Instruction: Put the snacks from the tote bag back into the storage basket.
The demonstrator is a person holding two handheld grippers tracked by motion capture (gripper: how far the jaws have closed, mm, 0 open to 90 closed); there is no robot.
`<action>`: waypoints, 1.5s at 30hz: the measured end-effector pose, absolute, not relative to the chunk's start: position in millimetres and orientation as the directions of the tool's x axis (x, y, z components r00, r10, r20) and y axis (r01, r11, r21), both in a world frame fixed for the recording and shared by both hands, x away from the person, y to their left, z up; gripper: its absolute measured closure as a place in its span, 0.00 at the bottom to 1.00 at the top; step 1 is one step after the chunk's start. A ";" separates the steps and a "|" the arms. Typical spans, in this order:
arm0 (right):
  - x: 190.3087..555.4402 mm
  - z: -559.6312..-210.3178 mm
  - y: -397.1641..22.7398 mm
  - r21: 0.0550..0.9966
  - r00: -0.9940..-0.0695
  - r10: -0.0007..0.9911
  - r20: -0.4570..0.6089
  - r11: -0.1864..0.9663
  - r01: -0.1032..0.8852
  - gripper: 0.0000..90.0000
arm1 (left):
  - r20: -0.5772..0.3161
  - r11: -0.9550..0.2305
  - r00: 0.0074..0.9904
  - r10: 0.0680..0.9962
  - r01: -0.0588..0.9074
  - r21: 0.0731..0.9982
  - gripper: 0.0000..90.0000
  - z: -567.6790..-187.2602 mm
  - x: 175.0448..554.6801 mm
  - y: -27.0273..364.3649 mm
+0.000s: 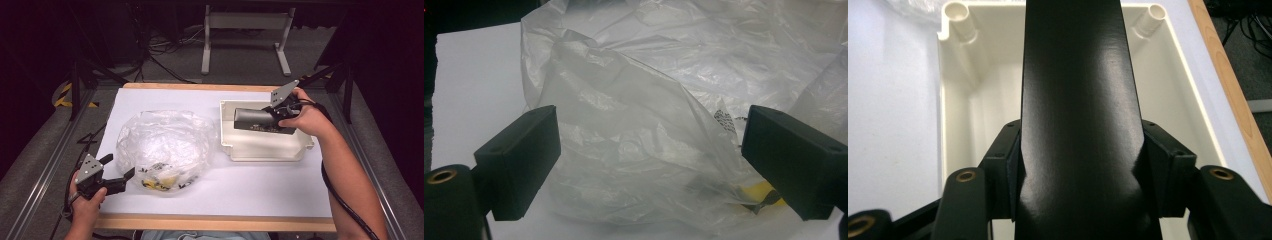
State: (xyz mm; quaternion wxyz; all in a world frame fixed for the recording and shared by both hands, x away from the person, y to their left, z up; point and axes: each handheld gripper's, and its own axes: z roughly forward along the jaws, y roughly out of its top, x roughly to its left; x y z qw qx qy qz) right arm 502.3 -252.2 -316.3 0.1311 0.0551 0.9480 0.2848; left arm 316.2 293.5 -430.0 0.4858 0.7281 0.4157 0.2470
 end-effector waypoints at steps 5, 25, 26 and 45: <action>504.4 -328.0 -255.4 0.545 -0.962 0.167 -0.217 0.838 0.022 0.48 | -0.043 -0.184 0.530 0.847 0.369 0.911 0.11 -430.3 316.4 293.2; 513.7 -366.5 -260.1 0.534 -0.970 0.140 -0.199 0.845 0.012 0.48 | -0.047 -0.186 0.527 0.849 0.381 0.906 0.11 -432.4 317.7 292.6; 514.1 -367.8 -260.4 0.534 -0.970 0.141 -0.196 0.845 0.015 0.48 | -0.046 -0.187 0.526 0.849 0.381 0.905 0.11 -432.5 317.7 292.4; 518.4 -388.3 -259.4 0.543 -0.980 0.109 -0.167 0.840 0.000 0.48 | -0.046 -0.189 0.522 0.852 0.387 0.903 0.11 -433.4 318.2 292.4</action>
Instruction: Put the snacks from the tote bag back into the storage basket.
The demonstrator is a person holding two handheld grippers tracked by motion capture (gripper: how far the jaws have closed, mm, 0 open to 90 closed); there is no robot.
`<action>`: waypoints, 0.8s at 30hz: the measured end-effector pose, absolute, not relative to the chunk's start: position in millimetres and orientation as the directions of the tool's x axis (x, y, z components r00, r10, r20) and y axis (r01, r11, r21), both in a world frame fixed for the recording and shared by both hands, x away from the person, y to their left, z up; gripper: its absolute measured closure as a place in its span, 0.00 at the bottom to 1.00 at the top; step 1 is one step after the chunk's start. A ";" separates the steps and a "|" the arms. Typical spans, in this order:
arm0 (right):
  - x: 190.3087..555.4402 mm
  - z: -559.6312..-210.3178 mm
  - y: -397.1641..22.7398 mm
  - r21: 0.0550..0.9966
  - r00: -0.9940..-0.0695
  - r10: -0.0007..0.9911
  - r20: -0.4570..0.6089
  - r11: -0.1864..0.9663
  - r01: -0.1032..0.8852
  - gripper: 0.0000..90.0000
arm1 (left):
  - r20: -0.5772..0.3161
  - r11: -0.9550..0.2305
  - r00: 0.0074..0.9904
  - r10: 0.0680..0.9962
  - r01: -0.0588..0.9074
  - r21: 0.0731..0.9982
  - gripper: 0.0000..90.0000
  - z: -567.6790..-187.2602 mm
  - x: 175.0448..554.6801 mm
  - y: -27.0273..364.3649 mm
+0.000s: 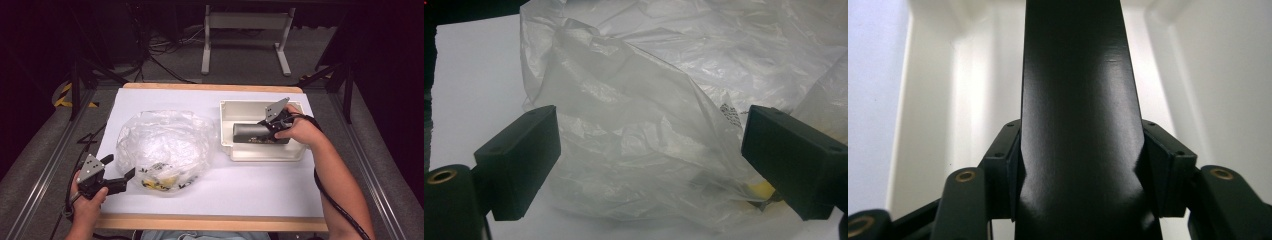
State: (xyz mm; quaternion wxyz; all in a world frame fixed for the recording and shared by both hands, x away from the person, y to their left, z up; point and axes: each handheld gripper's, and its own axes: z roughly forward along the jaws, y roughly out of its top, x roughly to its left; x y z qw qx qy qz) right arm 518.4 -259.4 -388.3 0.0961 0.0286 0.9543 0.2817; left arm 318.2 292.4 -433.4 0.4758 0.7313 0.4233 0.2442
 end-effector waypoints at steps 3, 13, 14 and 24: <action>519.0 -389.6 -260.1 0.546 -0.981 0.108 -0.162 0.838 0.002 0.48 | -0.044 -0.190 0.522 0.852 0.387 0.902 0.11 -433.4 318.1 292.3; 520.1 -393.7 -263.9 0.542 -0.982 0.115 -0.149 0.840 0.016 0.47 | -0.041 -0.194 0.521 0.852 0.389 0.901 0.11 -433.4 318.0 291.8; 520.3 -394.3 -263.7 0.542 -0.982 0.118 -0.145 0.840 0.021 0.47 | -0.042 -0.193 0.522 0.852 0.388 0.901 0.11 -433.5 318.1 291.8; 521.7 -392.5 -259.3 0.506 -0.984 0.081 -0.157 0.862 -0.010 0.48 | -0.043 -0.191 0.522 0.852 0.387 0.902 0.11 -433.5 317.9 292.0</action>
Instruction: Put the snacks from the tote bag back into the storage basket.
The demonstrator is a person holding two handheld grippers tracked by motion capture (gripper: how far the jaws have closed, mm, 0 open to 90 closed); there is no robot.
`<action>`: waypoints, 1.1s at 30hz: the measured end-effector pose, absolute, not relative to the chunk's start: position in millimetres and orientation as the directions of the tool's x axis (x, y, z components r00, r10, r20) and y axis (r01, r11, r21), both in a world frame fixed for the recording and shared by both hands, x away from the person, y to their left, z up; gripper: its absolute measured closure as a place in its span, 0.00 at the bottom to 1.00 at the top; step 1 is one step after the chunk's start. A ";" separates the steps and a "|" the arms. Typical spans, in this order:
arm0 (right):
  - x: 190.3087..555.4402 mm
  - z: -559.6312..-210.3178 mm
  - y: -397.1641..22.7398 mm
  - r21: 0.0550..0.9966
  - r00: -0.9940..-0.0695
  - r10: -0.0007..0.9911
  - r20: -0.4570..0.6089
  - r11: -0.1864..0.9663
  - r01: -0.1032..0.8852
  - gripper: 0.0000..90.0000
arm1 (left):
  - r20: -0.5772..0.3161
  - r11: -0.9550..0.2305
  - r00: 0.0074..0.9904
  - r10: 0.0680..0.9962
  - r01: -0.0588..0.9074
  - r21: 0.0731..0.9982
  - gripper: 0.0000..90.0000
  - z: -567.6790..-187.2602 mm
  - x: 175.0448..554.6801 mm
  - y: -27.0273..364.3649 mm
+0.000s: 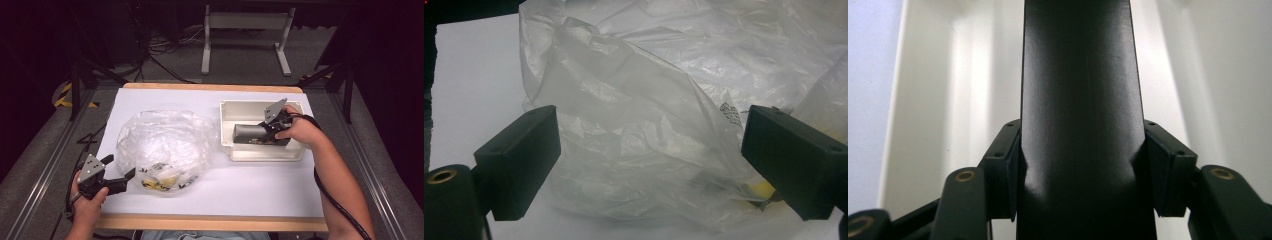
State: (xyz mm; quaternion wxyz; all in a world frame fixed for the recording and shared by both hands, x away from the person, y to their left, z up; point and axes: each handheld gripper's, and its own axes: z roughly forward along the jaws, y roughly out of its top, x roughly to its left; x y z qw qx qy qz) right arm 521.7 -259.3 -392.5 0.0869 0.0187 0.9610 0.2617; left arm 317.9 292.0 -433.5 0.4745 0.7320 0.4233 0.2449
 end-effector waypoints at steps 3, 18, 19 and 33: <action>523.1 -392.1 -258.3 0.499 -0.985 0.071 -0.157 0.867 -0.017 0.47 | -0.044 -0.190 0.521 0.852 0.387 0.902 0.11 -433.4 317.5 292.0; 517.5 -372.8 -260.8 0.575 -0.970 0.166 -0.177 0.818 0.035 0.27 | -0.050 -0.183 0.521 0.852 0.387 0.904 0.11 -433.3 317.7 292.2; 516.7 -370.3 -261.1 0.582 -0.969 0.168 -0.180 0.812 0.033 0.27 | -0.049 -0.184 0.520 0.853 0.386 0.904 0.11 -433.2 317.8 292.1; 490.1 -320.3 -261.9 0.680 -0.942 0.275 -0.193 0.729 0.074 0.21 | -0.046 -0.184 0.521 0.852 0.381 0.906 0.11 -432.3 317.3 293.1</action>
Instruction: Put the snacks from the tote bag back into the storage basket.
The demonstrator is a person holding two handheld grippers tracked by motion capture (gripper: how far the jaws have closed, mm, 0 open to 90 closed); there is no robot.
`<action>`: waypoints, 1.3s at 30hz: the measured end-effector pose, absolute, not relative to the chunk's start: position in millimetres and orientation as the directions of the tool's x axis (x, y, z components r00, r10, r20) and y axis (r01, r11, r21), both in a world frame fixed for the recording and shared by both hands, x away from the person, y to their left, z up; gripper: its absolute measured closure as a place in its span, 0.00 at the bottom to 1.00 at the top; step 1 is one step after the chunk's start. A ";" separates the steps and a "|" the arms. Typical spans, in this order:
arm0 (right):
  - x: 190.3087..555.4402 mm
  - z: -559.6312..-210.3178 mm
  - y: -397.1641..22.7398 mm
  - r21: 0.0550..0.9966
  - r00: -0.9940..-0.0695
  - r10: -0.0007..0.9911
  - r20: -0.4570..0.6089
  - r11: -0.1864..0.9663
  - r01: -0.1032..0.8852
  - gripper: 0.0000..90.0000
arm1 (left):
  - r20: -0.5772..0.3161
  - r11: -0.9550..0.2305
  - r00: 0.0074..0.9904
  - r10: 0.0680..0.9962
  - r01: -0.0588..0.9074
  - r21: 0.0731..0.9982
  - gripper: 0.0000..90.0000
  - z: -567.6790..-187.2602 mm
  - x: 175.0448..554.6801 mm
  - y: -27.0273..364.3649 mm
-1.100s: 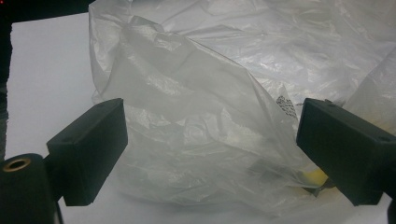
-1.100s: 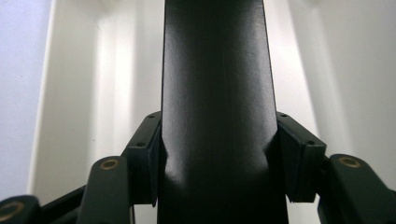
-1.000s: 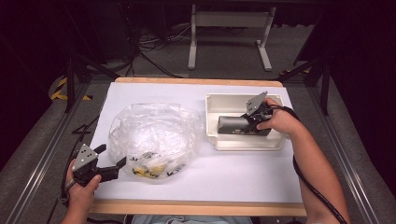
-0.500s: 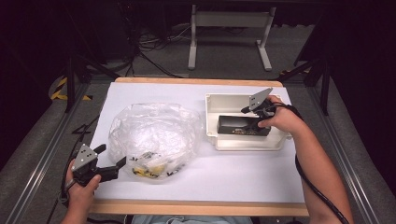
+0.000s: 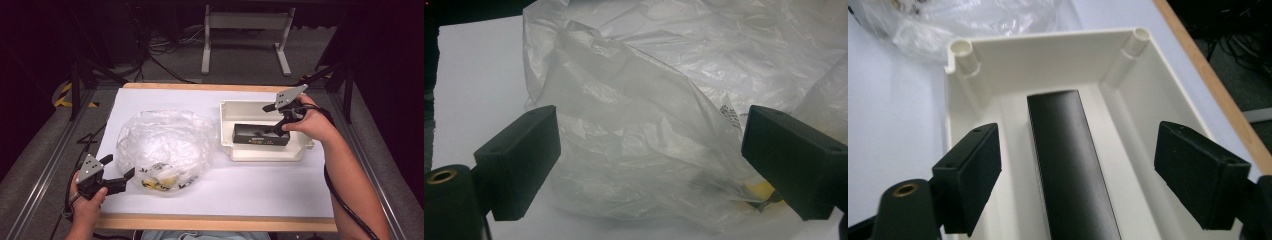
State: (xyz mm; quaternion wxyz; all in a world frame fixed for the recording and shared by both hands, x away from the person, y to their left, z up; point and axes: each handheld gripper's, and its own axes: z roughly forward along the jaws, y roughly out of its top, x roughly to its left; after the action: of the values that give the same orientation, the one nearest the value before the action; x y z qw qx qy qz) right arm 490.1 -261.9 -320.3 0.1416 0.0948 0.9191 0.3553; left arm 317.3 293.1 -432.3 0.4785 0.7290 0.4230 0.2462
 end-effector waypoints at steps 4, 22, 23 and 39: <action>478.2 -306.2 -260.1 0.699 -0.931 0.314 -0.184 0.708 0.100 0.19 | -0.045 -0.186 0.524 0.851 0.380 0.906 0.11 -431.8 317.6 292.7; 421.3 -281.3 -267.2 0.782 -0.884 0.444 -0.149 0.600 0.170 0.18 | -0.045 -0.184 0.525 0.850 0.375 0.908 0.11 -430.7 317.6 291.9; 413.0 -283.1 -270.1 0.797 -0.874 0.466 -0.137 0.576 0.183 0.18 | -0.045 -0.184 0.525 0.850 0.376 0.908 0.11 -430.6 317.8 291.8; 364.9 -310.5 -283.2 0.860 -0.828 0.554 -0.087 0.462 0.219 0.20 | -0.040 -0.189 0.530 0.847 0.371 0.909 0.11 -429.9 317.4 290.0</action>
State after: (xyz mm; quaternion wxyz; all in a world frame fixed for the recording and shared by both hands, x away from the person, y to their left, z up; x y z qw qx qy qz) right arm 364.9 -283.2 -310.5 0.1803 0.2313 0.8356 0.4645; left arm 317.4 290.0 -429.9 0.4812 0.7303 0.4169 0.2474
